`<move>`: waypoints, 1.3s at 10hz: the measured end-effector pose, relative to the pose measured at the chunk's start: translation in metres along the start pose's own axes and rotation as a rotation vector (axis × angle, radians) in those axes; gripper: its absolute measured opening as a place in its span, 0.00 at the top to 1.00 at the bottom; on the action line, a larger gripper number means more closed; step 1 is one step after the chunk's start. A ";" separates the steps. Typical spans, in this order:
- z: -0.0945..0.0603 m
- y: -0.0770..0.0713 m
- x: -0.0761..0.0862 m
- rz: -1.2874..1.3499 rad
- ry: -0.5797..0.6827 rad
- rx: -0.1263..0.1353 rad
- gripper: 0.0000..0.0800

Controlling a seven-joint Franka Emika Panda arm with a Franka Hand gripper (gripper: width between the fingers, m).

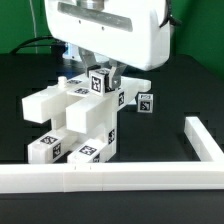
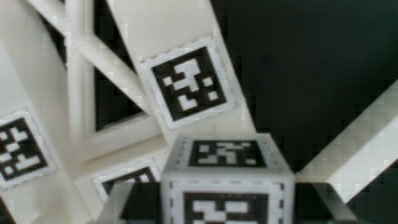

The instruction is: Assemble chair

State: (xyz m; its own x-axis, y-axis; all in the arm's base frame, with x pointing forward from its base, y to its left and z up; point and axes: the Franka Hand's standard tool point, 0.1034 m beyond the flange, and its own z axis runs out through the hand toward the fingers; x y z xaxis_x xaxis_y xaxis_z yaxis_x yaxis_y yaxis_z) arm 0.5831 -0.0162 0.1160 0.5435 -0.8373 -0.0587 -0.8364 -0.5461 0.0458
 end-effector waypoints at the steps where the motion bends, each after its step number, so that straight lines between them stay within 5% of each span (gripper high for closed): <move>1: 0.000 0.000 0.000 0.134 -0.010 0.028 0.64; 8: 0.000 -0.008 -0.003 0.724 -0.057 0.079 0.64; 11: 0.001 -0.008 -0.004 0.769 -0.058 0.077 0.64; 12: 0.001 -0.008 -0.004 0.734 -0.057 0.077 0.39; 13: 0.001 -0.009 -0.005 0.704 -0.057 0.076 0.26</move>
Offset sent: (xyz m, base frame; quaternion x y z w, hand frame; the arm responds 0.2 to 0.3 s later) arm -0.0008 -0.0007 0.0024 0.0330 0.0047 0.2536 0.9667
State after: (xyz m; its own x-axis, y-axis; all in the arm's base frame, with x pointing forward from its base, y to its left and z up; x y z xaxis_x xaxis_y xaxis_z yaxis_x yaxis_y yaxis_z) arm 0.5875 -0.0073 0.1144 -0.1303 -0.9871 -0.0926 -0.9914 0.1287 0.0228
